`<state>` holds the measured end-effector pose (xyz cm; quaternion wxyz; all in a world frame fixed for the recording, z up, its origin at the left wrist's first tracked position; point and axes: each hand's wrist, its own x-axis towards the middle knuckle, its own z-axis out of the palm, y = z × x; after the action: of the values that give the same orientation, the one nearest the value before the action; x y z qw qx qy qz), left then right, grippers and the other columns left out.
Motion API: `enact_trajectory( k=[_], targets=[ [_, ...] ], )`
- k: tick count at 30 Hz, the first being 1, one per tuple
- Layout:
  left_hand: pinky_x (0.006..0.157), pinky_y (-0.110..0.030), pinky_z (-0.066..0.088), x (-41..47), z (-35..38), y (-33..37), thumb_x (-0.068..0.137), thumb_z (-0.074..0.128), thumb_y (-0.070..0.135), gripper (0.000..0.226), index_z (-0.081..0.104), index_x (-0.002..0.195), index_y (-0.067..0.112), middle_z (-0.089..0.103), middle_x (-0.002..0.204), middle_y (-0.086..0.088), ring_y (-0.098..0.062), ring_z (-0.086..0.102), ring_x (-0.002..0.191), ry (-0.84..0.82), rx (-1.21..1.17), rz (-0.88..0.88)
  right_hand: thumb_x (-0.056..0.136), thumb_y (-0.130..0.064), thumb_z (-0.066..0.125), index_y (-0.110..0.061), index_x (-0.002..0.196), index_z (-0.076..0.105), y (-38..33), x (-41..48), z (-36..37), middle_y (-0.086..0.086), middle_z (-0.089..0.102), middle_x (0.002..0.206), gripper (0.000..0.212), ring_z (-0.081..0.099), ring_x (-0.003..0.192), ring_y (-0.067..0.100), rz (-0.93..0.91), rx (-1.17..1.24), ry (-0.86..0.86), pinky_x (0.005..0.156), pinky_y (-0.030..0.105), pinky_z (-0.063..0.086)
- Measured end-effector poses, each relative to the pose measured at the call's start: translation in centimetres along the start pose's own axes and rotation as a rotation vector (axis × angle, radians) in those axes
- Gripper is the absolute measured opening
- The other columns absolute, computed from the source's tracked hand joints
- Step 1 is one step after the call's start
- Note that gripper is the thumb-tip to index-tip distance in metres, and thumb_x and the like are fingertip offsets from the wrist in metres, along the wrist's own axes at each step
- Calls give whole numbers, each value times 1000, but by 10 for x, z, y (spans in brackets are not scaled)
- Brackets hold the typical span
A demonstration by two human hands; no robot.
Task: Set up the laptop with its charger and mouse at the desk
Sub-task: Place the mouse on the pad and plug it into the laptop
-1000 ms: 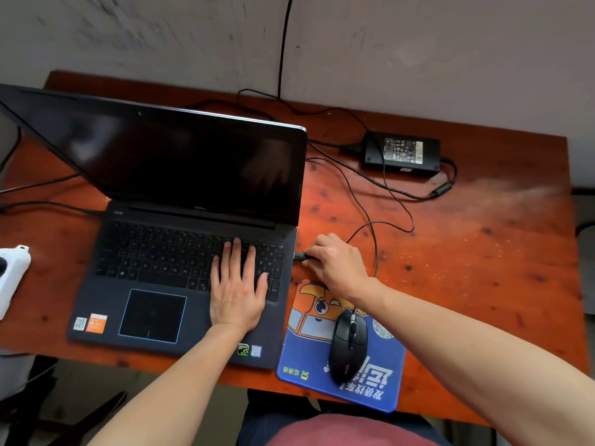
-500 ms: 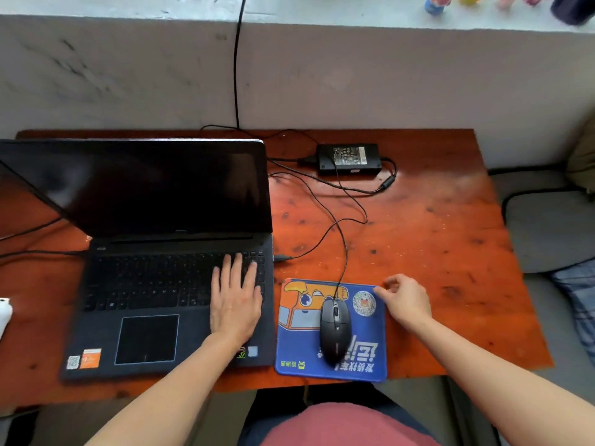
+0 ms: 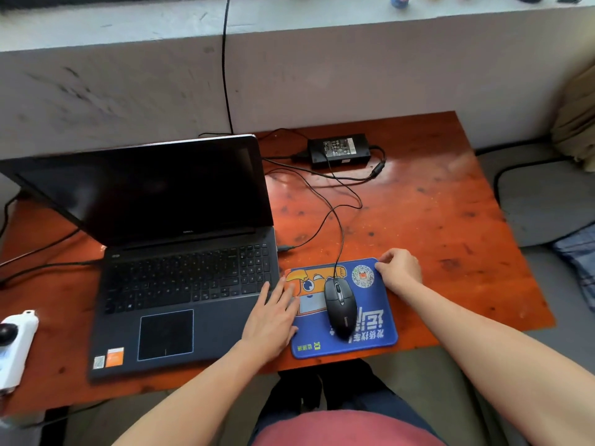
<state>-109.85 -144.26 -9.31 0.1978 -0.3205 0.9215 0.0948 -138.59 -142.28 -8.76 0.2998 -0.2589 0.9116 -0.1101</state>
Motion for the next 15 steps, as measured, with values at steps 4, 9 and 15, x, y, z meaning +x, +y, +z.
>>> enact_trajectory(
  k=[4, 9, 15],
  targets=[
    [118, -49, -6, -2, 1, -1, 90, 48, 52, 72, 25, 148, 17, 8, 161, -11, -31, -7, 148, 3, -27, -84, 79, -57, 65, -32, 120, 56, -6, -36, 12, -2, 62, 119, 49, 63, 104, 25, -251, -157, -71, 84, 35, 49],
    [118, -49, -6, 2, -3, -1, 89, 48, 54, 78, 21, 150, 13, 6, 162, -7, -30, -10, 148, -24, -29, -98, 63, -72, 63, -33, 136, 37, -6, -78, 37, 0, 45, 133, 87, 58, 113, 31, -295, -294, -302, 89, 39, 47],
    [119, -50, -6, 1, -3, 0, 90, 48, 53, 79, 17, 151, 13, 4, 162, -6, -29, -12, 148, -46, -40, -104, 64, -66, 67, -34, 136, 38, -7, -84, 38, 1, 46, 134, 85, 57, 114, 32, -266, -221, -281, 91, 40, 47]
  ],
)
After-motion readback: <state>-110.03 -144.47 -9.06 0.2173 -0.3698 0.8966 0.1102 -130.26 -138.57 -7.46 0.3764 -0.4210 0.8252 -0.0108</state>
